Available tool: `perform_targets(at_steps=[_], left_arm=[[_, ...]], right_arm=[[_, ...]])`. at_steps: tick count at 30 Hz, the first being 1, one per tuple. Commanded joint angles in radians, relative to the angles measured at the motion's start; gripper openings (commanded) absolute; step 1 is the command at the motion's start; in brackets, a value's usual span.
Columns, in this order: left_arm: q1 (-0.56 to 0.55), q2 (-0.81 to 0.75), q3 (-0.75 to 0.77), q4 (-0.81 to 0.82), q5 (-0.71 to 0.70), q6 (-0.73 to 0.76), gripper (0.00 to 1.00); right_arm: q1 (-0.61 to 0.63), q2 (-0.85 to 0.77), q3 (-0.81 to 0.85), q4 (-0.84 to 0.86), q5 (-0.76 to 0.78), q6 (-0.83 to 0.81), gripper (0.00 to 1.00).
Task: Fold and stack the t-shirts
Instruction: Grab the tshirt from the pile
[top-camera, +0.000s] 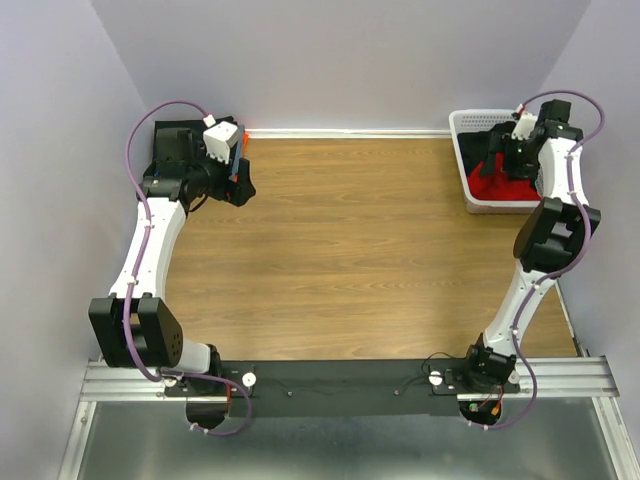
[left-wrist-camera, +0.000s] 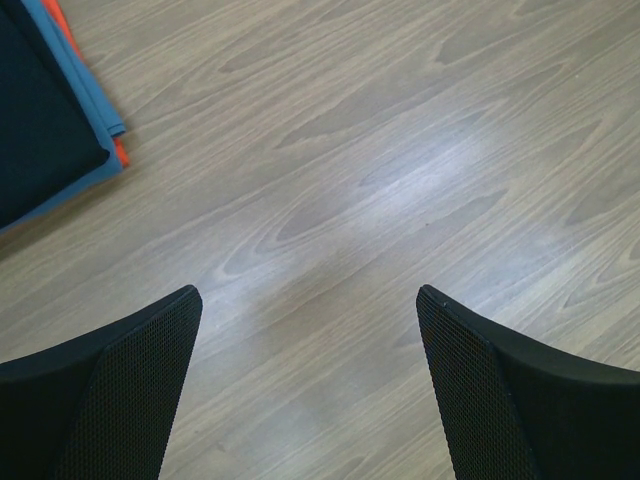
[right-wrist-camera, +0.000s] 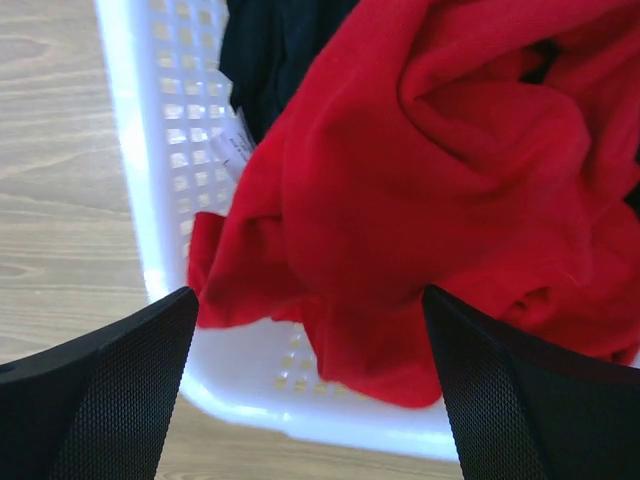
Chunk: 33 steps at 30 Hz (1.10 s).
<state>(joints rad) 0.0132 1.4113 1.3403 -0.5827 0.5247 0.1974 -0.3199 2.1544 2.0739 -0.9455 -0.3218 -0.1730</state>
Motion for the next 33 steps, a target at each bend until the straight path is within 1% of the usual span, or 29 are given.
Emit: perform_targets(at_steps=[1,3,4,7,8,10,11,16,18,22,24,29,30,31,32,33], left_arm=[[0.004,0.009,-0.003,-0.006,0.015,0.002,0.96],[0.005,0.008,-0.006,-0.005,0.011,0.002,0.96],[0.005,0.008,-0.004,-0.008,0.009,0.0,0.96],[0.007,0.008,0.0,-0.009,0.011,0.0,0.96],[0.008,0.009,0.002,-0.011,0.011,-0.001,0.96],[0.007,0.014,0.013,-0.012,0.015,0.0,0.96],[0.008,0.017,0.025,-0.016,0.018,-0.003,0.96],[0.013,0.011,0.043,-0.023,0.035,-0.006,0.96],[0.013,-0.005,0.034,-0.014,0.041,-0.007,0.96],[0.017,-0.026,0.019,0.001,0.05,-0.006,0.96],[0.019,-0.029,0.025,0.001,0.052,-0.006,0.96],[0.04,-0.026,0.062,-0.014,0.055,-0.001,0.96],[0.044,-0.028,0.065,-0.014,0.055,-0.001,0.96],[0.045,-0.031,0.068,-0.014,0.054,0.0,0.96],[0.051,-0.032,0.074,-0.017,0.054,0.002,0.96],[0.053,-0.034,0.074,-0.017,0.051,0.004,0.96]], right_arm=[[0.004,0.065,0.005,-0.023,0.052,0.006,1.0],[0.004,0.094,0.014,-0.012,0.067,0.009,0.95],[0.004,0.102,0.018,-0.013,0.072,0.01,0.83],[0.004,0.108,0.037,-0.015,0.096,0.013,0.54],[0.004,0.096,0.037,-0.015,0.104,0.015,0.35],[0.004,0.072,0.045,-0.018,0.116,0.007,0.13],[0.002,0.03,0.045,-0.018,0.119,-0.003,0.01],[-0.004,-0.14,0.063,-0.016,0.069,-0.054,0.0],[-0.004,-0.213,0.109,-0.013,0.055,-0.066,0.01],[-0.004,-0.283,0.231,0.022,0.027,-0.049,0.0],[-0.004,-0.298,0.308,0.037,-0.017,-0.031,0.01],[0.001,-0.333,0.426,0.112,-0.204,0.036,0.01],[0.002,-0.344,0.433,0.132,-0.267,0.053,0.0],[0.002,-0.358,0.42,0.189,-0.304,0.07,0.01],[0.005,-0.398,0.407,0.223,-0.372,0.107,0.01],[0.007,-0.416,0.385,0.261,-0.403,0.128,0.01]])
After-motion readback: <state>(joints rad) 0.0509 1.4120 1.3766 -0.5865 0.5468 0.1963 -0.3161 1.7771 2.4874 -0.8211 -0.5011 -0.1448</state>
